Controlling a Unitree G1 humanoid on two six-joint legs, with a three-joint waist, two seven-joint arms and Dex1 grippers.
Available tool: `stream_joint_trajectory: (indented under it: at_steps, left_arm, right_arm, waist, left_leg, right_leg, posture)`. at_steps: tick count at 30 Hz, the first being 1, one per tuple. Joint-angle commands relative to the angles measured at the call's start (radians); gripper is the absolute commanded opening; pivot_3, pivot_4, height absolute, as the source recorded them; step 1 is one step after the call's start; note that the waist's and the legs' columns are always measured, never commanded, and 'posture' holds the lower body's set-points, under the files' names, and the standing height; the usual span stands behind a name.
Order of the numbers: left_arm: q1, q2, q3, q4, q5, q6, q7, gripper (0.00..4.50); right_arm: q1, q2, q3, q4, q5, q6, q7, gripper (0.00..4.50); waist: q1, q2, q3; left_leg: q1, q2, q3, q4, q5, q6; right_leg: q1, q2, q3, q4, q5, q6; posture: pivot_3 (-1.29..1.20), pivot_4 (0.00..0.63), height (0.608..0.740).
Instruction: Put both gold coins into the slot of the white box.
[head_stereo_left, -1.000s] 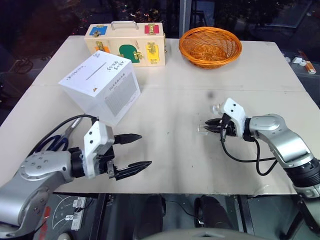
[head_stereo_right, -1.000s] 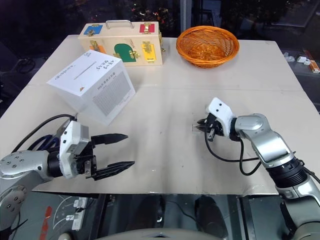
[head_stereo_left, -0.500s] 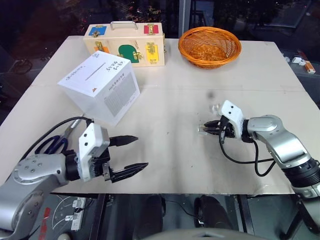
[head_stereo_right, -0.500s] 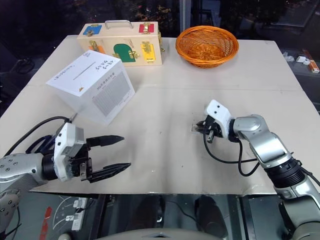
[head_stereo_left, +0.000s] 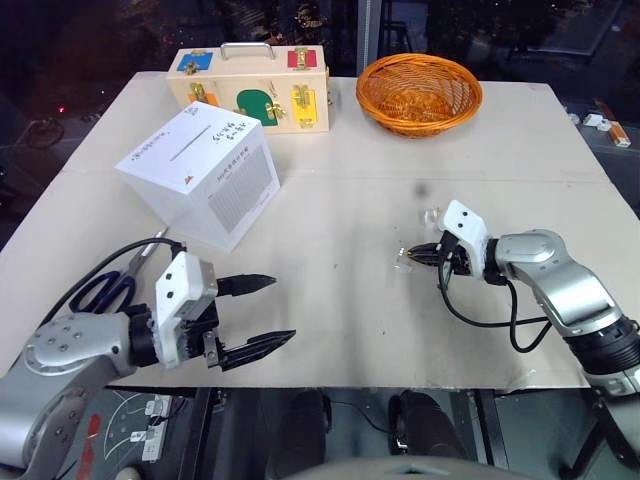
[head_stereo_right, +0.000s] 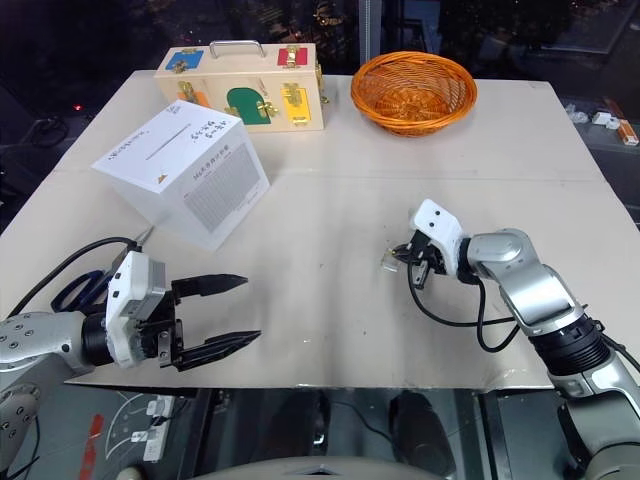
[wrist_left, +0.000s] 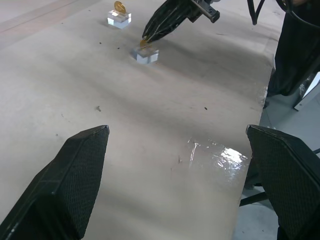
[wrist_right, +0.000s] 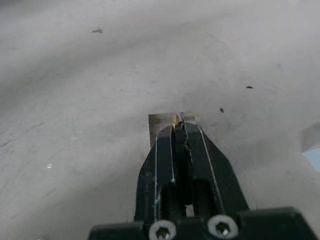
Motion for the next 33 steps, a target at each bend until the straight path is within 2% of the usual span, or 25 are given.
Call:
stream_joint_trajectory:
  at_steps: [1, 4, 7, 16, 17, 18, 19, 21, 25, 28, 30, 33]
  left_arm:
    - [0.004, 0.001, 0.025, -0.016, -0.023, -0.017, -0.004, 4.5]
    - [-0.016, -0.007, 0.017, -0.019, -0.054, 0.004, 0.017, 4.5]
    - [-0.063, -0.019, 0.014, -0.018, -0.144, 0.06, 0.075, 4.5]
    - [-0.289, -0.013, -0.02, 0.077, -0.538, 0.269, 0.294, 4.5]
    - [-0.347, -0.027, -0.046, 0.114, -0.619, 0.286, 0.335, 4.5]
    - [-0.405, -0.044, -0.078, 0.142, -0.666, 0.299, 0.354, 4.1]
    - [-0.461, -0.062, -0.112, 0.166, -0.687, 0.306, 0.367, 3.93]
    - [-0.567, -0.11, -0.18, 0.214, -0.69, 0.316, 0.39, 3.23]
    - [-0.723, -0.197, -0.269, 0.308, -0.685, 0.336, 0.396, 3.23]
    - [-0.792, -0.231, -0.312, 0.347, -0.639, 0.342, 0.348, 2.53]
    - [-0.825, -0.247, -0.331, 0.366, -0.615, 0.339, 0.328, 1.63]
    - [-0.867, -0.264, -0.34, 0.398, -0.603, 0.346, 0.292, 1.63]
  right_arm:
    - [0.002, -0.01, -0.035, -0.005, 0.002, -0.006, 0.001, 0.02]
    - [-0.003, -0.01, -0.042, 0.001, 0.008, -0.004, 0.002, 0.02]
    - [-0.006, 0.0, -0.086, -0.014, 0.056, 0.035, 0.003, 0.02]
    - [-0.043, 0.048, -0.336, -0.151, 0.415, 0.349, 0.003, 0.02]
    - [-0.058, 0.059, -0.376, -0.186, 0.489, 0.404, -0.006, 0.02]
    - [-0.079, 0.072, -0.415, -0.224, 0.567, 0.456, -0.022, 0.0]
    - [-0.103, 0.088, -0.453, -0.254, 0.641, 0.51, -0.048, 0.0]
    - [-0.143, 0.113, -0.503, -0.297, 0.751, 0.586, -0.104, 0.0]
    - [-0.205, 0.137, -0.564, -0.34, 0.938, 0.68, -0.226, 0.0]
    - [-0.24, 0.137, -0.586, -0.342, 1.067, 0.707, -0.319, 0.0]
    - [-0.249, 0.123, -0.584, -0.344, 1.128, 0.708, -0.367, 0.0]
    - [-0.254, 0.094, -0.577, -0.351, 1.207, 0.694, -0.431, 0.0]
  waist:
    - [0.0, 0.0, 0.0]
    - [0.0, 0.0, 0.0]
    - [0.001, 0.0, 0.0]
    - [-0.001, 0.0, 0.001]
    - [-0.001, 0.0, 0.001]
    - [0.0, 0.0, 0.001]
    - [0.001, 0.0, 0.001]
    - [0.004, 0.0, 0.001]
    - [0.003, 0.0, 0.001]
    - [-0.002, 0.0, 0.001]
    - [-0.004, 0.0, 0.001]
    - [-0.003, 0.0, 0.001]
  left_leg:
    - [0.0, 0.0, 0.0, 0.0, 0.0, 0.0]
    - [0.0, 0.0, 0.0, 0.0, 0.0, 0.0]
    - [0.0, 0.0, 0.0, 0.0, 0.0, 0.0]
    - [0.0, 0.0, -0.004, 0.0, 0.0, 0.0]
    - [0.0, 0.0, -0.004, 0.0, 0.0, 0.0]
    - [0.0, 0.0, -0.004, 0.0, 0.0, 0.0]
    - [0.0, 0.0, -0.005, 0.0, 0.0, 0.0]
    - [-0.001, 0.0, -0.004, 0.0, 0.0, 0.0]
    - [-0.001, -0.001, -0.003, 0.0, 0.0, 0.0]
    - [-0.001, -0.001, -0.002, 0.0, 0.0, 0.0]
    - [-0.001, -0.001, -0.002, 0.0, 0.0, 0.0]
    - [-0.001, -0.001, -0.002, -0.001, 0.0, 0.0]
  right_leg:
    - [0.0, 0.0, 0.0, 0.0, 0.0, 0.0]
    - [0.0, 0.0, 0.0, 0.0, 0.0, 0.0]
    - [0.0, 0.0, 0.0, 0.0, 0.0, 0.0]
    - [0.0, 0.0, -0.001, 0.001, 0.0, 0.0]
    - [0.0, 0.0, -0.001, 0.001, 0.0, 0.0]
    - [0.0, 0.0, 0.0, 0.001, 0.0, 0.0]
    - [0.001, 0.0, 0.0, 0.001, 0.0, 0.0]
    - [0.001, 0.0, -0.002, 0.001, 0.0, 0.0]
    - [0.001, 0.0, -0.003, 0.0, 0.0, 0.0]
    - [0.001, 0.0, -0.002, 0.0, 0.0, 0.0]
    - [0.0, 0.0, -0.001, 0.0, 0.0, 0.0]
    - [0.0, 0.001, -0.001, 0.0, 0.0, 0.0]
  posture:
    - [0.0, 0.15, 0.726]
    - [0.0, 0.15, 0.726]
    - [0.0, 0.15, 0.726]
    - [0.0, 0.15, 0.726]
    - [0.0, 0.15, 0.726]
    - [0.0, 0.15, 0.726]
    - [0.0, 0.15, 0.726]
    - [0.0, 0.15, 0.726]
    - [0.0, 0.15, 0.726]
    - [0.0, 0.15, 0.726]
    - [0.0, 0.15, 0.726]
    - [0.0, 0.15, 0.726]
